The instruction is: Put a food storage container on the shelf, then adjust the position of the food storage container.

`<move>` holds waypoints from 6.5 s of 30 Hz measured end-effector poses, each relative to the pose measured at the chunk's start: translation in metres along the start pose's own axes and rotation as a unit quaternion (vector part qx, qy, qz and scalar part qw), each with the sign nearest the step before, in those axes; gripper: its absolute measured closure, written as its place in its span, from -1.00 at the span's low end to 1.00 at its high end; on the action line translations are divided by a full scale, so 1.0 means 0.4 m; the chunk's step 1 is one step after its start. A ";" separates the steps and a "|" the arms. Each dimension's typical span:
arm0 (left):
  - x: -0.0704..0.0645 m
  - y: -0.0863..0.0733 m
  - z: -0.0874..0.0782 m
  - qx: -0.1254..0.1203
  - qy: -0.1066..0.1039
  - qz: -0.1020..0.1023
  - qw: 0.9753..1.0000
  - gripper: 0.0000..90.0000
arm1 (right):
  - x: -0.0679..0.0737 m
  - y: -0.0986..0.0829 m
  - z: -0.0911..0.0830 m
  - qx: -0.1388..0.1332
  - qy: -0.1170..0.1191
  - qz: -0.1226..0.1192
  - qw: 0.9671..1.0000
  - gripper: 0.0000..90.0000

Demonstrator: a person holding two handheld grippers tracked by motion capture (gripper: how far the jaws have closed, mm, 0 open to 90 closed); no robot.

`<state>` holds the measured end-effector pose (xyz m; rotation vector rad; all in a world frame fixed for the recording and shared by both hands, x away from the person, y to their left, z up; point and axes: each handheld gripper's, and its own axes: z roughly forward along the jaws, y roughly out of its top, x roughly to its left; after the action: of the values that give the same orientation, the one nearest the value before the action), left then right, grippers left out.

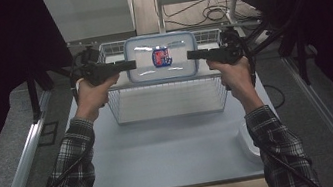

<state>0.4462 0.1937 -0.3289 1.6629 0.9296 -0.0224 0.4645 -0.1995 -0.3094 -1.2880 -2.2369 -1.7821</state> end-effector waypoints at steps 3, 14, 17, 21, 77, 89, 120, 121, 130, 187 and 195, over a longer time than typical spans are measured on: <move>0.000 0.002 0.000 0.003 0.002 0.003 1.000 0.08 | -0.001 -0.001 0.000 -0.001 0.000 0.002 1.000 0.06; 0.000 0.005 0.003 0.011 0.009 0.017 1.000 0.05 | -0.007 -0.004 0.003 -0.004 0.000 0.006 1.000 0.05; 0.002 0.006 0.004 0.014 0.010 0.019 1.000 0.04 | -0.007 -0.005 0.004 0.000 0.001 0.006 1.000 0.03; 0.006 0.006 0.008 0.020 0.012 0.019 1.000 -0.01 | -0.011 -0.008 0.008 0.004 -0.008 0.005 1.000 0.00; 0.010 0.040 0.016 0.012 0.069 0.037 0.997 -0.34 | 0.016 0.023 0.016 0.008 -0.082 -0.029 0.996 -0.03; -0.056 -0.051 -0.007 0.021 0.080 0.091 0.992 -0.75 | 0.048 -0.040 -0.025 0.000 -0.066 -0.073 0.995 -0.44; -0.150 -0.311 -0.042 0.037 0.103 0.170 0.979 -0.89 | 0.084 -0.256 -0.089 0.027 -0.065 -0.149 0.986 -0.89; -0.152 -0.320 -0.043 0.037 0.102 0.171 0.979 -0.89 | 0.083 -0.263 -0.090 0.028 -0.064 -0.149 0.986 -0.89; -0.171 -0.386 -0.050 0.046 0.112 0.188 0.975 -0.89 | 0.083 -0.332 -0.107 0.034 -0.068 -0.157 0.985 -0.89; -0.121 -0.599 -0.050 0.074 0.171 0.165 0.969 -0.87 | -0.019 -0.531 -0.288 0.107 -0.220 -0.122 0.962 0.69; -0.115 -0.600 -0.048 0.076 0.165 0.157 0.971 -0.86 | -0.080 -0.546 -0.411 0.076 -0.293 -0.077 0.950 0.99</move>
<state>0.2678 0.1871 -0.4967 1.9798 0.9157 0.4183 0.2810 -0.3553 -0.4428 -1.8416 -2.7665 -1.3427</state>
